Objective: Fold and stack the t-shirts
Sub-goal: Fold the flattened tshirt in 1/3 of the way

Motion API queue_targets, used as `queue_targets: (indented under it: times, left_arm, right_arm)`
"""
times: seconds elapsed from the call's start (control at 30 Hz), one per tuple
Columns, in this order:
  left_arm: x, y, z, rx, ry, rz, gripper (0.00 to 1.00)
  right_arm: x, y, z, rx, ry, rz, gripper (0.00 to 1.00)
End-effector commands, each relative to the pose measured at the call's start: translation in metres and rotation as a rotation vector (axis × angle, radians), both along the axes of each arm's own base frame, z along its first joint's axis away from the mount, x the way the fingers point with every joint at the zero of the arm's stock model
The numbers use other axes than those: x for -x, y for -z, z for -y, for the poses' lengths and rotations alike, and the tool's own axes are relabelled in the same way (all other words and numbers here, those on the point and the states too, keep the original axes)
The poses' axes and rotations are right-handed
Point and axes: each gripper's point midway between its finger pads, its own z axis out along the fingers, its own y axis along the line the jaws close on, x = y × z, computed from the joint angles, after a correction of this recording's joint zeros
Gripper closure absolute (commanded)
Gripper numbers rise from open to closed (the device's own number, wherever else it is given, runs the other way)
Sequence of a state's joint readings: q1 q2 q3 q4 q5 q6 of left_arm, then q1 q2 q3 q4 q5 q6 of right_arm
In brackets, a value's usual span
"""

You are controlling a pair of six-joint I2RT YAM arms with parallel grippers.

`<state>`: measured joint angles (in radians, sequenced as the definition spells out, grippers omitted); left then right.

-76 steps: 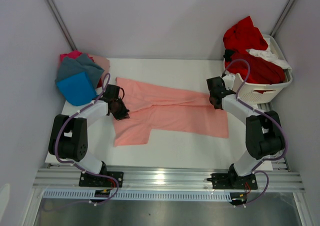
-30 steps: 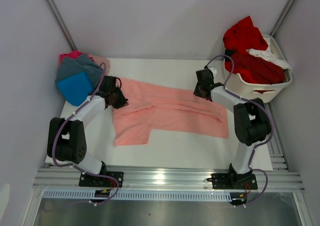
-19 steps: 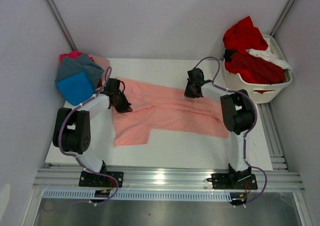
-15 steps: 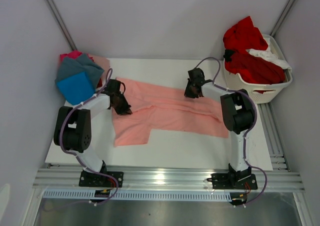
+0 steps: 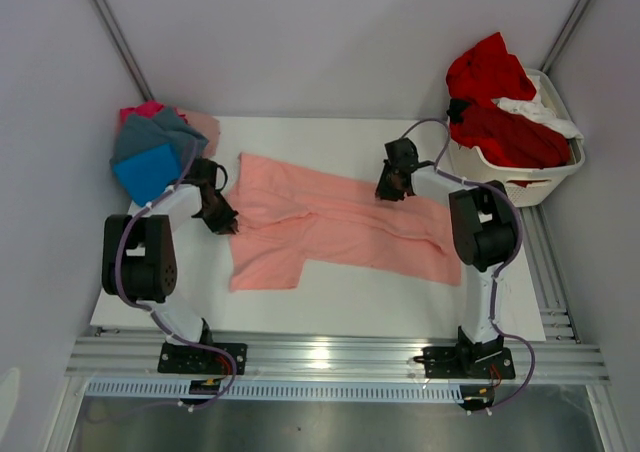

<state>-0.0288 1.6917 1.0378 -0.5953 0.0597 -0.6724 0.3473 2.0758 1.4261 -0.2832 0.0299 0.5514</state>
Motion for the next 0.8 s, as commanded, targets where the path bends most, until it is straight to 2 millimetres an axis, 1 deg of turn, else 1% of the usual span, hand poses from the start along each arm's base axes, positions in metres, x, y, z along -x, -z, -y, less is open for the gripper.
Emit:
queue_targets:
  times: [0.0,0.03,0.07,0.1,0.13,0.17,0.2,0.23,0.33,0.4,0.47,0.5,0.57,0.6,0.67,0.7,0.73,0.77]
  left_arm:
    - [-0.007,-0.019,-0.017,-0.013,-0.058,0.060,0.87]
    - [-0.011,-0.024,-0.020,-0.011,-0.062,0.090,0.87]
    - [-0.011,-0.025,-0.019,-0.003,-0.057,0.108,0.87]
    - [-0.014,-0.028,-0.015,0.016,-0.048,0.135,0.86]
    - [-0.026,-0.036,-0.006,0.066,-0.023,0.204,0.84]
    - [-0.021,-0.036,0.001,0.100,-0.003,0.230,0.81]
    - [-0.025,-0.041,0.007,0.132,0.014,0.270,0.70]
    - [-0.030,-0.048,0.017,0.185,0.049,0.327,0.64]
    - [-0.039,-0.059,0.023,0.216,0.085,0.381,0.54]
    - [-0.046,-0.067,0.030,0.248,0.122,0.420,0.49]
    - [-0.051,-0.073,0.036,0.275,0.142,0.438,0.47]
    - [-0.056,-0.075,0.034,0.272,0.136,0.439,0.46]
    - [-0.058,-0.070,0.031,0.251,0.123,0.413,0.45]
    - [-0.062,-0.066,0.024,0.214,0.109,0.395,0.44]
    - [-0.066,-0.060,0.018,0.183,0.094,0.370,0.43]
    - [-0.071,-0.055,0.012,0.150,0.081,0.344,0.43]
    - [-0.072,-0.050,0.010,0.139,0.076,0.321,0.42]
    - [-0.077,-0.052,0.007,0.125,0.073,0.316,0.42]
  right_arm:
    - [0.042,0.027,0.043,0.108,0.052,-0.164,0.76]
    - [0.044,0.027,0.047,0.122,0.056,-0.164,0.76]
    - [0.047,0.024,0.049,0.125,0.055,-0.158,0.76]
    - [0.047,0.022,0.049,0.123,0.055,-0.146,0.76]
    - [0.047,0.021,0.050,0.122,0.052,-0.135,0.76]
    - [0.047,0.015,0.045,0.094,0.037,-0.112,0.75]
    - [0.047,0.014,0.042,0.081,0.028,-0.105,0.75]
    - [0.047,0.013,0.038,0.067,0.012,-0.100,0.74]
    - [0.045,0.013,0.035,0.071,0.004,-0.105,0.74]
    - [0.045,0.017,0.035,0.073,0.001,-0.116,0.74]
    - [0.047,0.018,0.032,0.070,-0.006,-0.120,0.74]
    - [0.049,0.020,0.032,0.071,-0.008,-0.126,0.75]
    - [0.049,0.019,0.029,0.071,-0.014,-0.123,0.74]
    - [0.048,0.018,0.028,0.071,-0.018,-0.118,0.75]
    - [0.049,0.017,0.026,0.067,-0.023,-0.117,0.75]
    - [0.049,0.016,0.024,0.067,-0.029,-0.114,0.75]
    - [0.049,0.016,0.023,0.069,-0.030,-0.113,0.75]
    - [0.050,0.015,0.022,0.067,-0.032,-0.112,0.75]
